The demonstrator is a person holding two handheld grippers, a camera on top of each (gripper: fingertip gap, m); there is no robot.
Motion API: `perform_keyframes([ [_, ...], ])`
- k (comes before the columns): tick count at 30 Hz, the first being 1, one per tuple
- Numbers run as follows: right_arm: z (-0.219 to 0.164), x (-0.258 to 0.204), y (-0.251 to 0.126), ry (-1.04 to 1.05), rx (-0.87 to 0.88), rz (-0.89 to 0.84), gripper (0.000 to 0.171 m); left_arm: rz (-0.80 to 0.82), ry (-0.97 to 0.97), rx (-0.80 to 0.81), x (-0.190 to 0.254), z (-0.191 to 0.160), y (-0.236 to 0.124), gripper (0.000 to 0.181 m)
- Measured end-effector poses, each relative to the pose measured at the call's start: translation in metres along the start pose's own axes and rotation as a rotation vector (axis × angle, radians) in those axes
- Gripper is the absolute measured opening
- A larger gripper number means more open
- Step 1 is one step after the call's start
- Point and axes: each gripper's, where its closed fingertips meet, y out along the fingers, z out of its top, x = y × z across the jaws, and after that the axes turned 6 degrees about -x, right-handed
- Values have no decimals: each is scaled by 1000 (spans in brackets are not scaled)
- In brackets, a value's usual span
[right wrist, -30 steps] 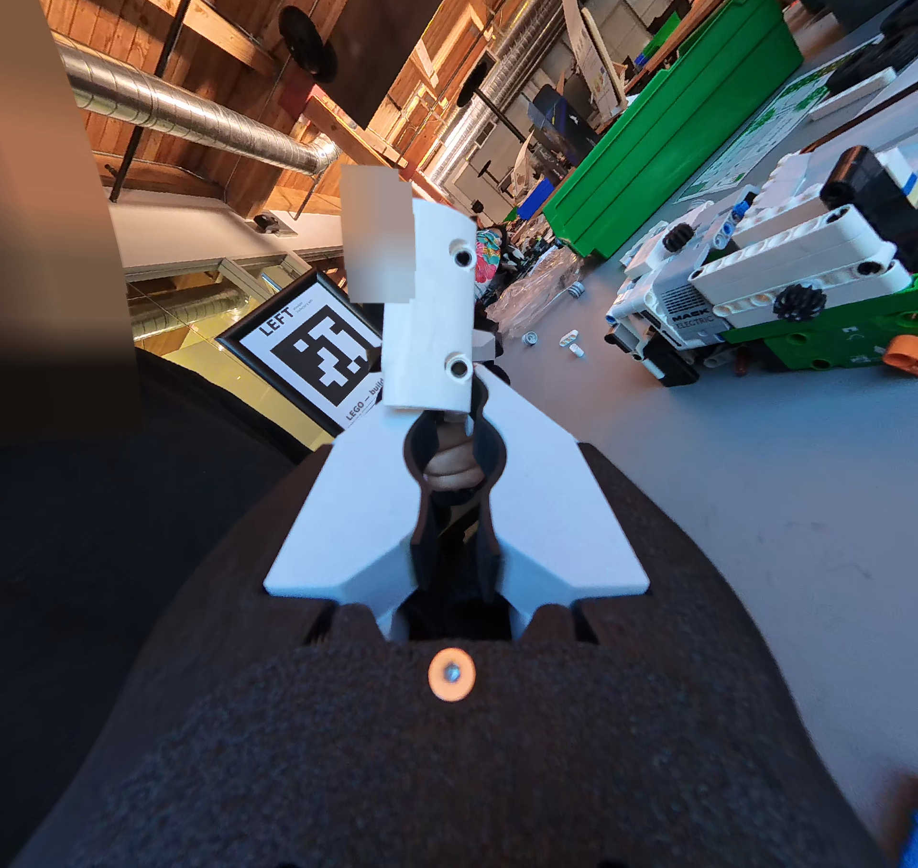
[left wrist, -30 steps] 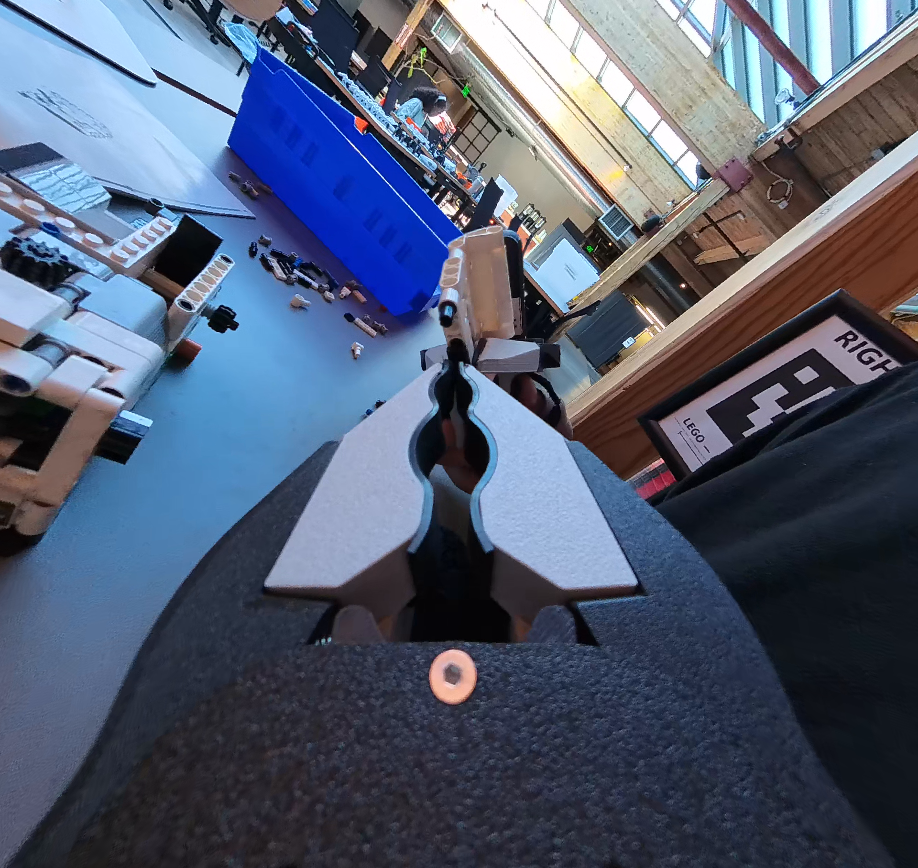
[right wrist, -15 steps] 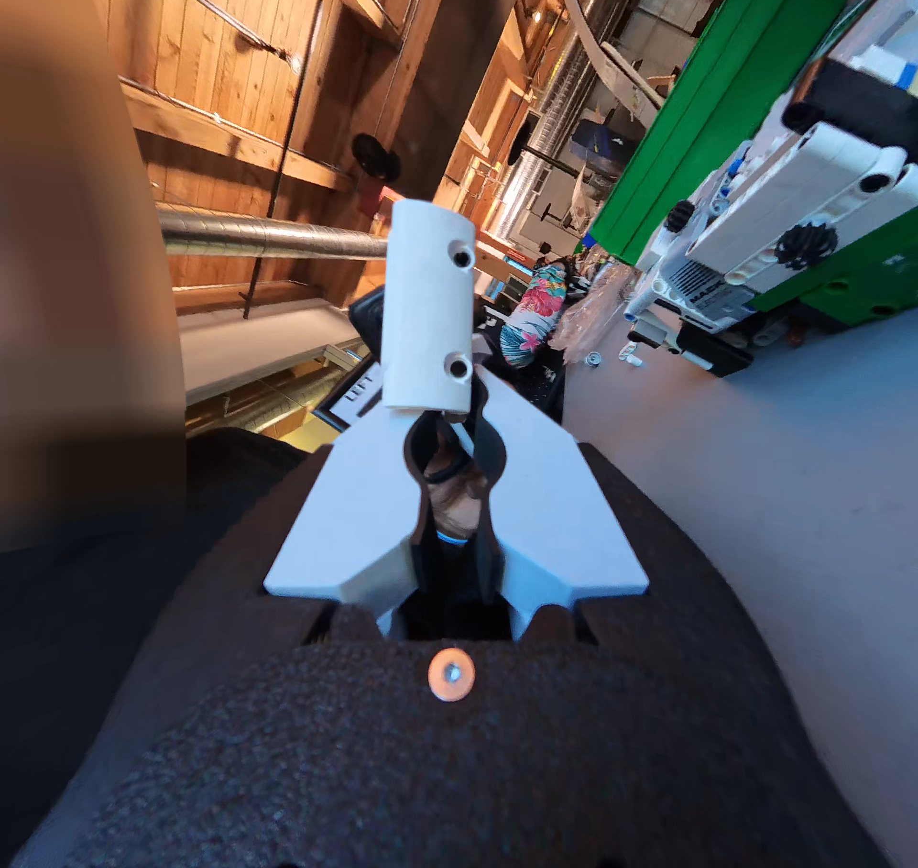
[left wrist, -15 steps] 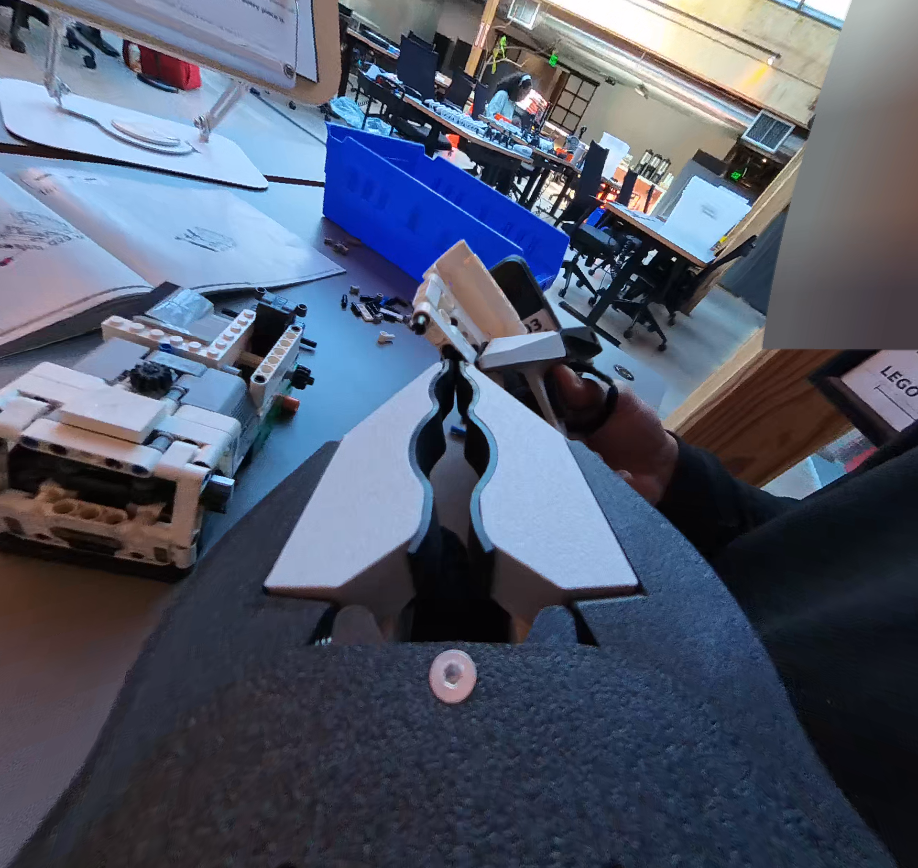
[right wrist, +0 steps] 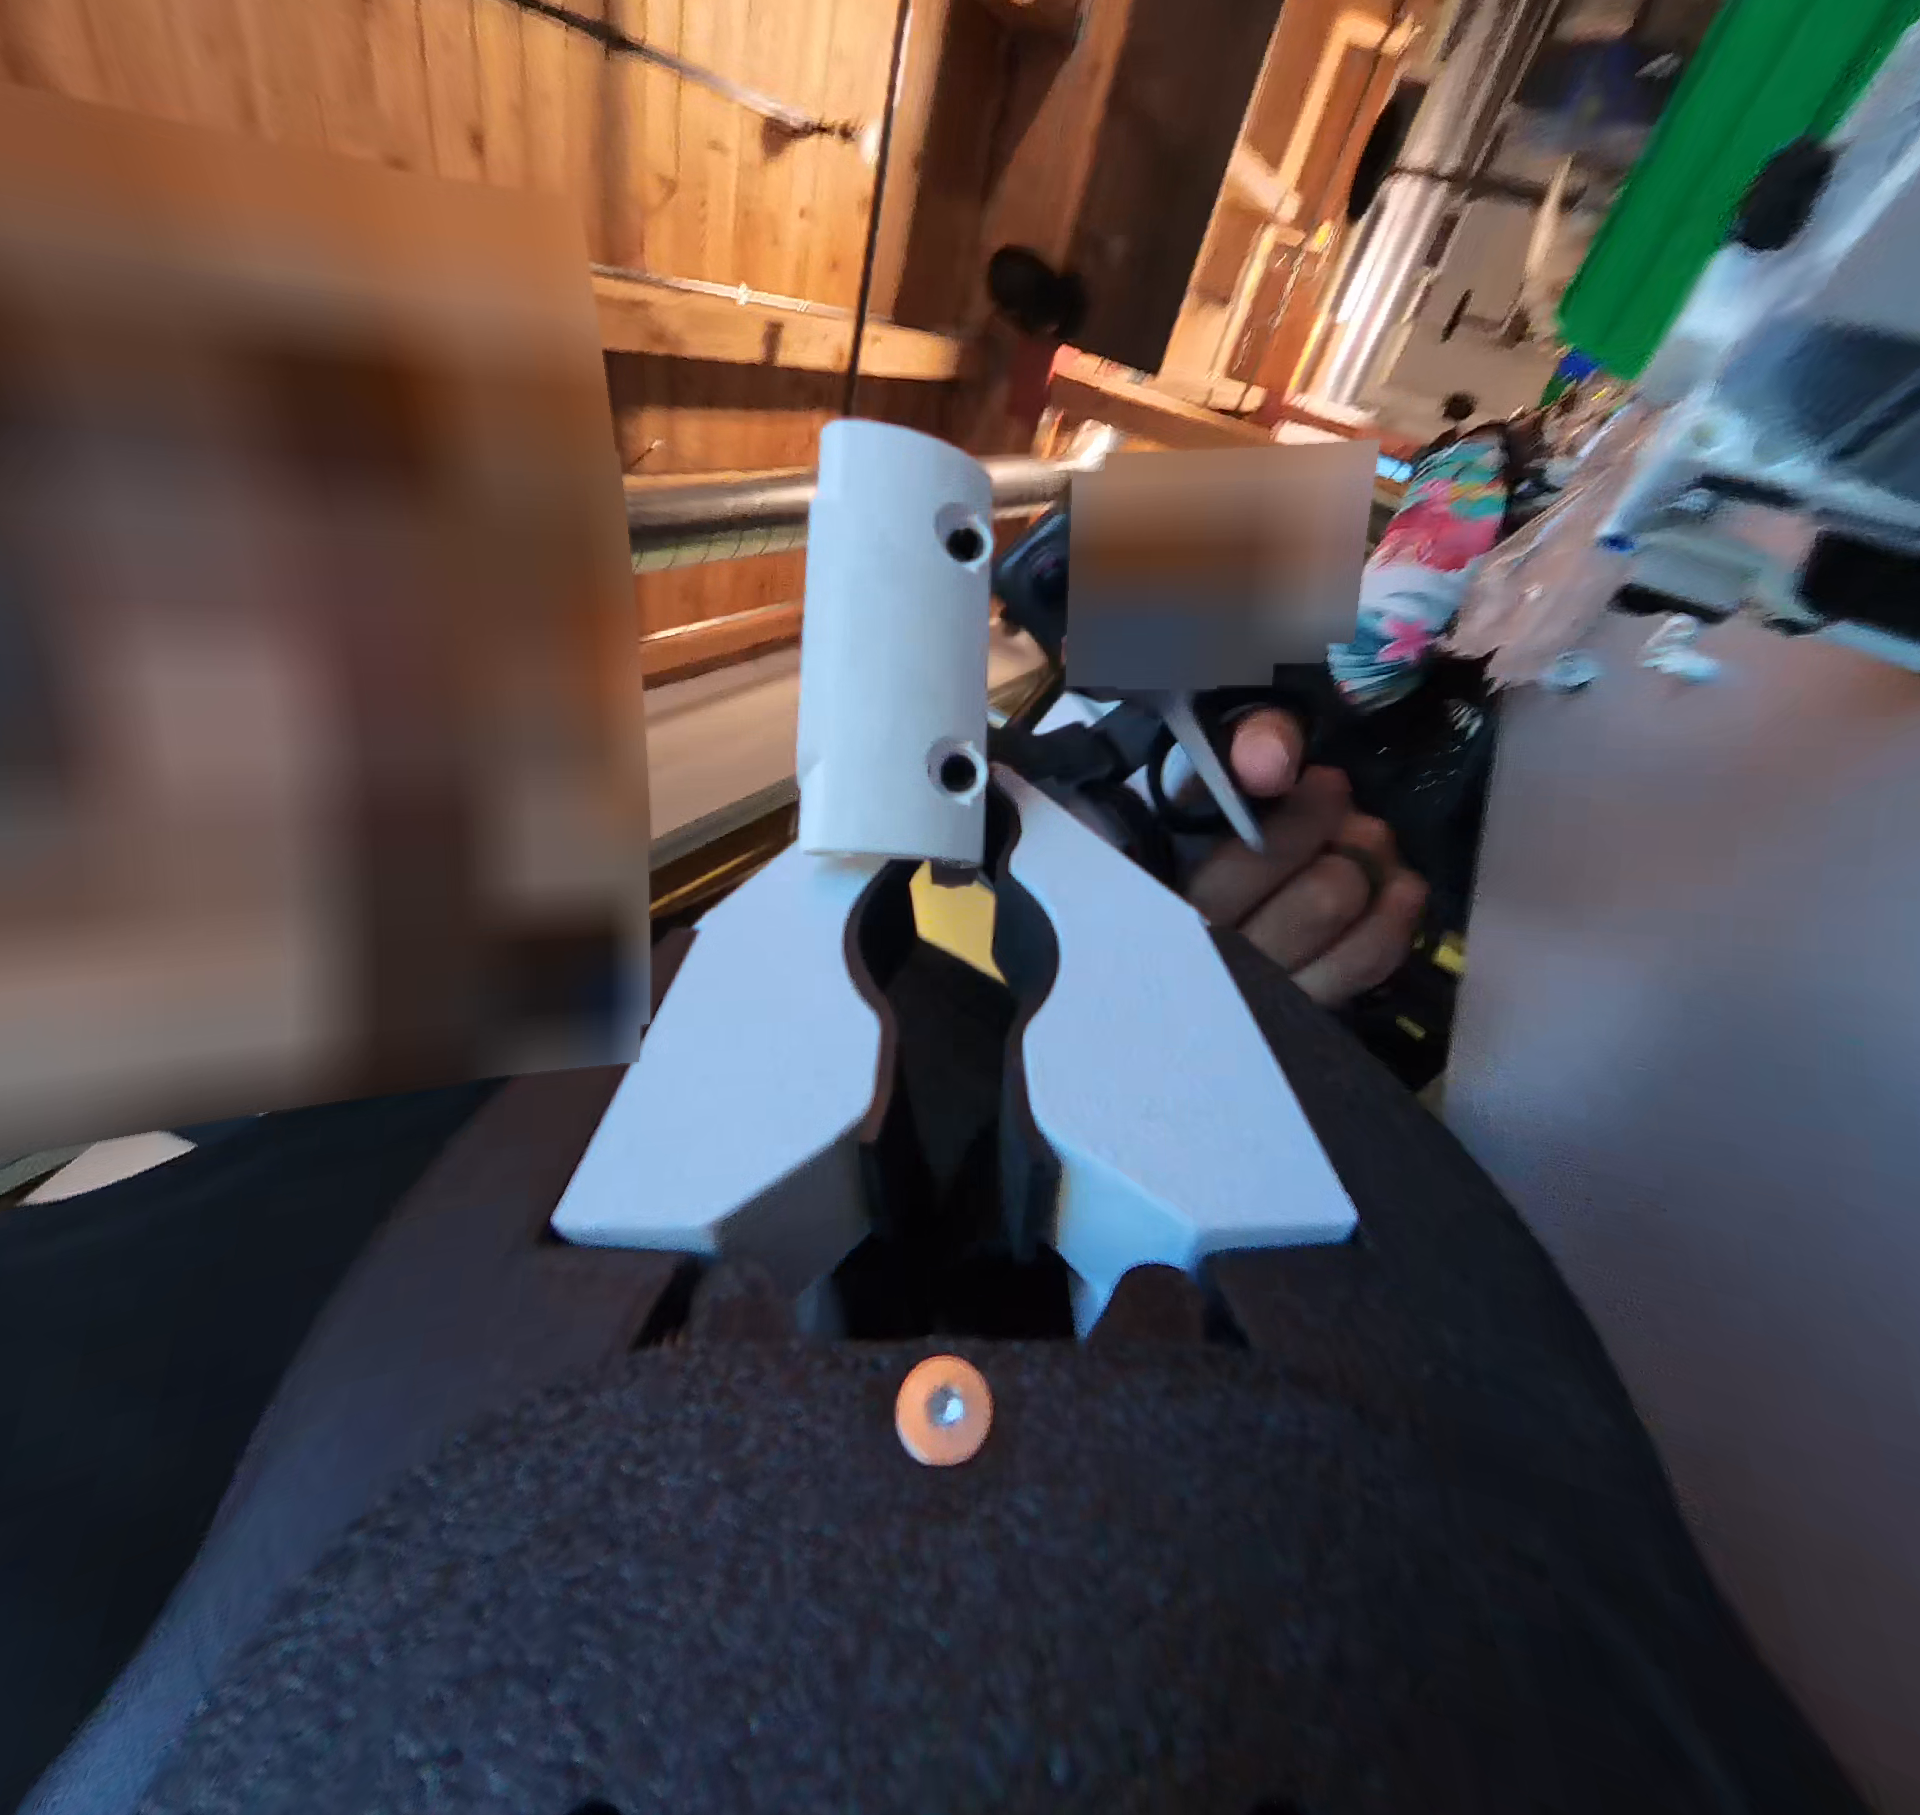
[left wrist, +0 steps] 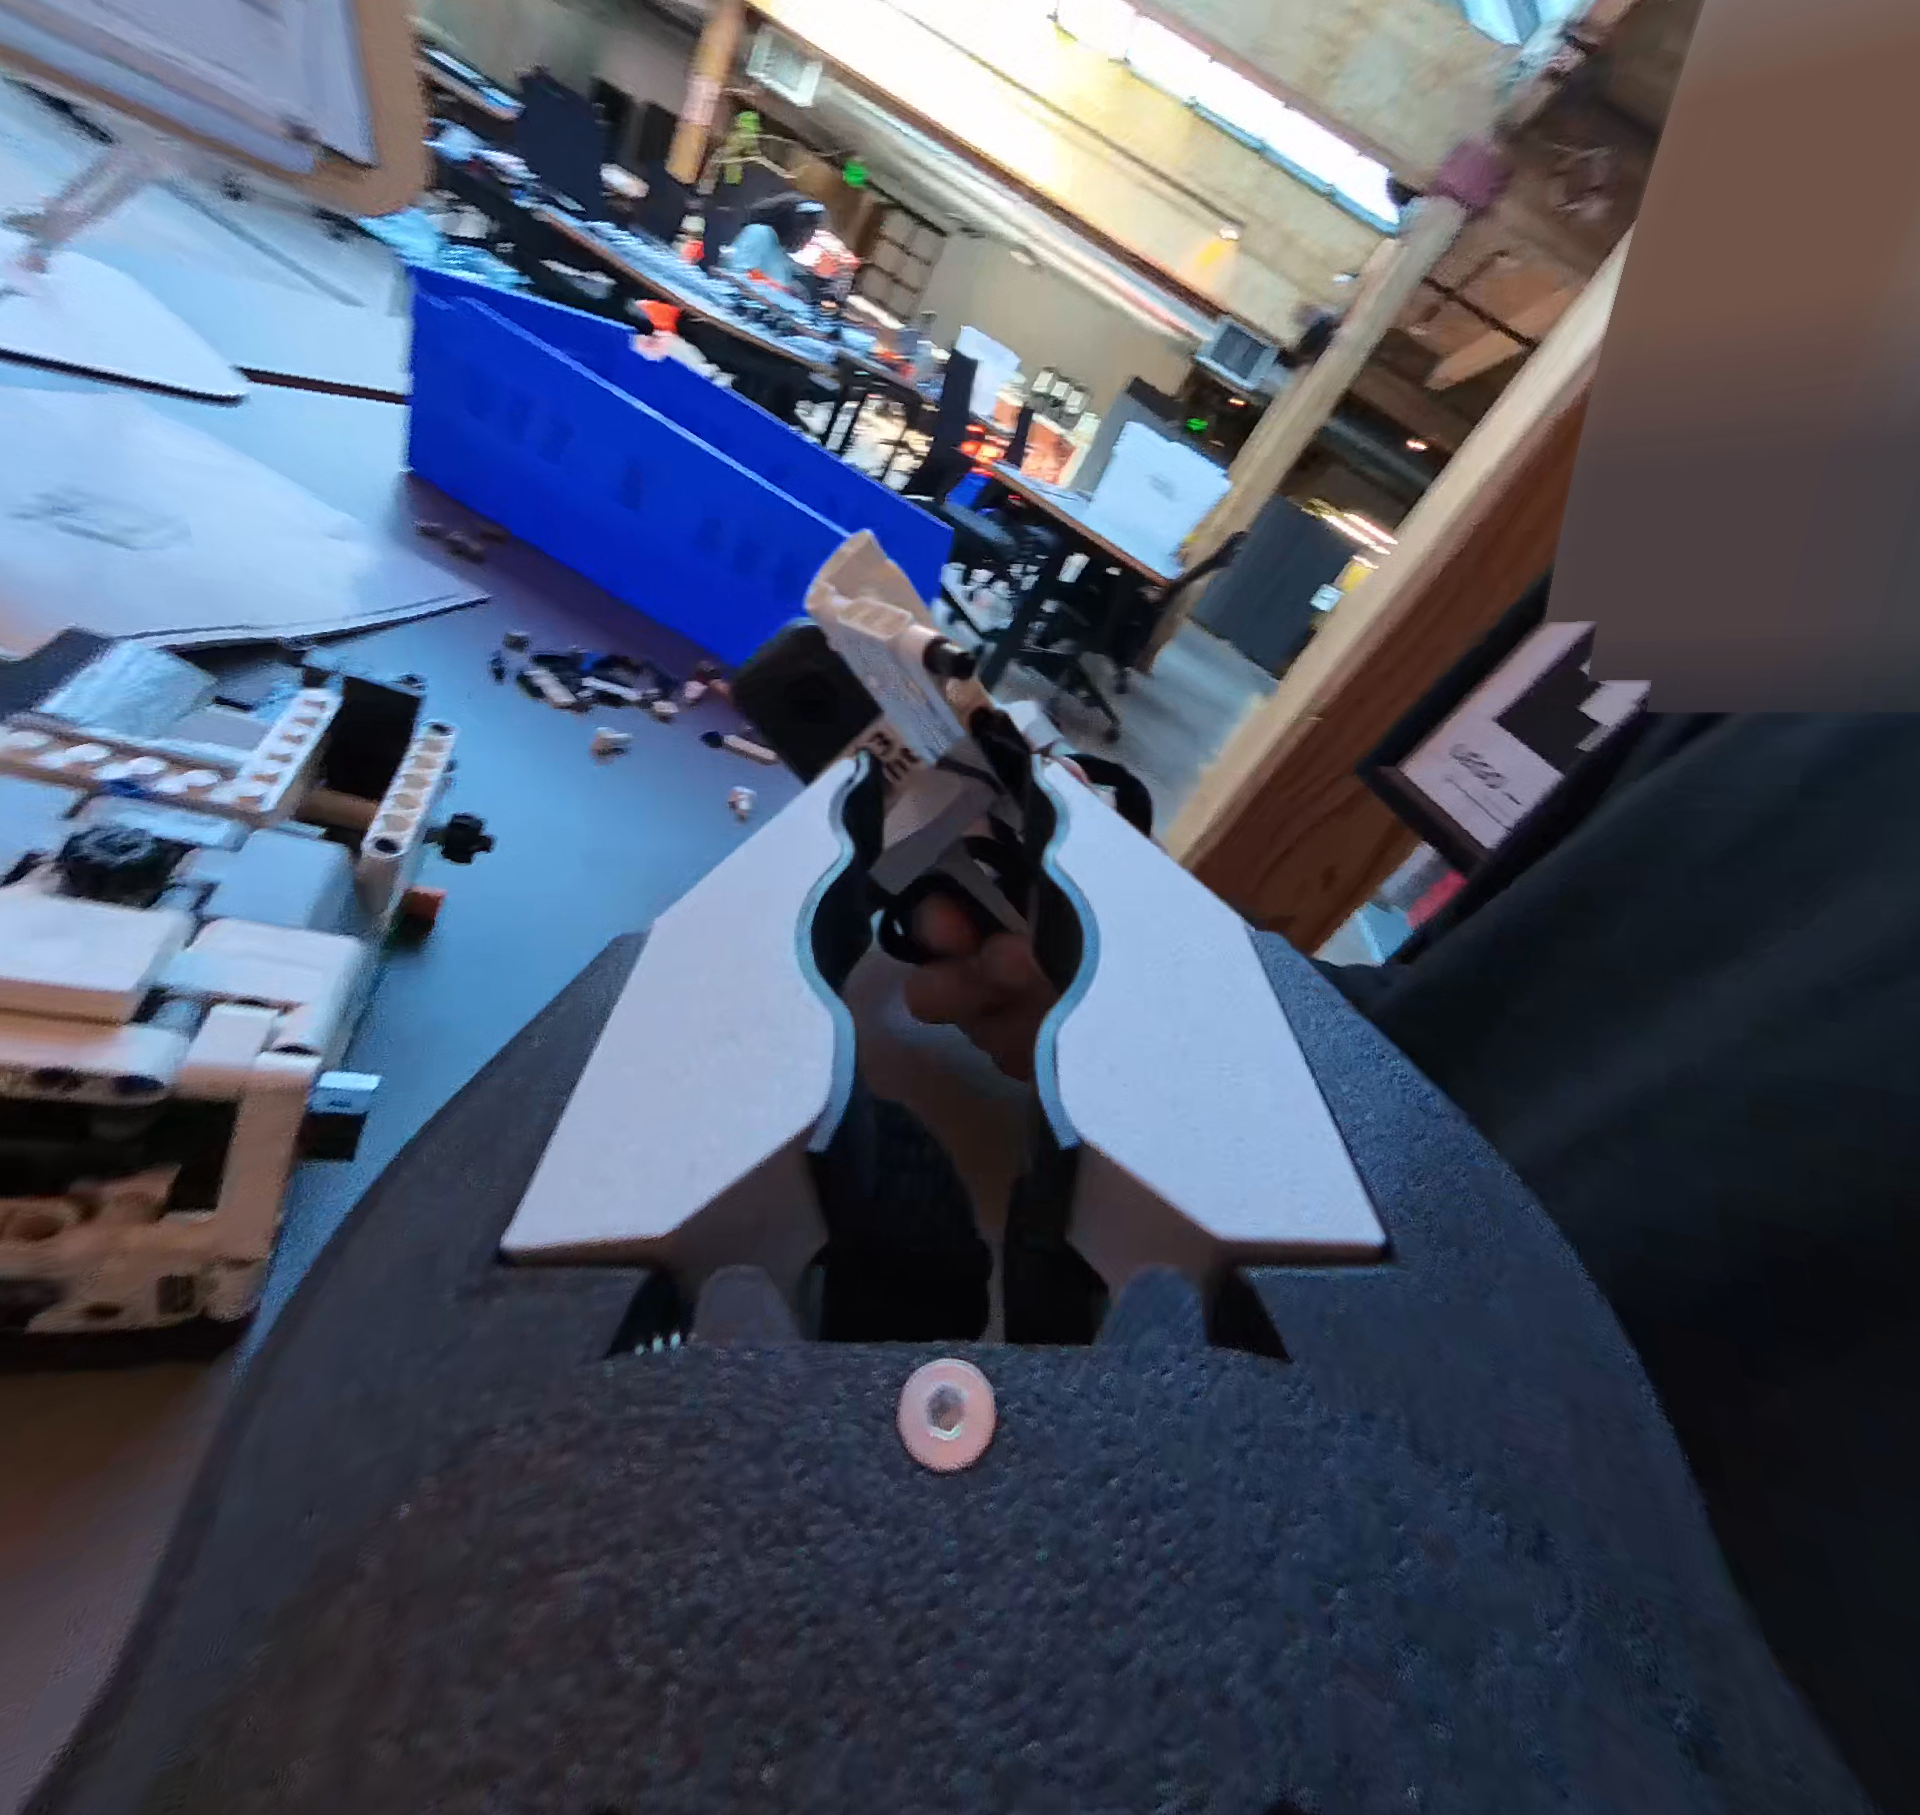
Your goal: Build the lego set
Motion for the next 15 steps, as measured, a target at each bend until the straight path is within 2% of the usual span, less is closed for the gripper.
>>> perform_keyframes([
  [2,-7,-1,6,-11,-58,-6,7,-59,64,-25,10,-2,-1,34],
  [4,-15,-1,12,-7,-134,-15,7,-48,177,-73,15,-7,0,41],
  [9,-22,-7,18,-9,-213,-10,7,-87,252,-81,27,-5,-2,37],
  [11,-29,-12,23,25,-240,35,7,-119,268,-60,33,-4,-3,42],
  [13,-37,-17,27,83,-265,97,7,-123,313,-40,36,-2,-5,57],
  [15,-43,-20,30,116,-279,134,7,-136,353,-34,40,-1,-5,60],
])
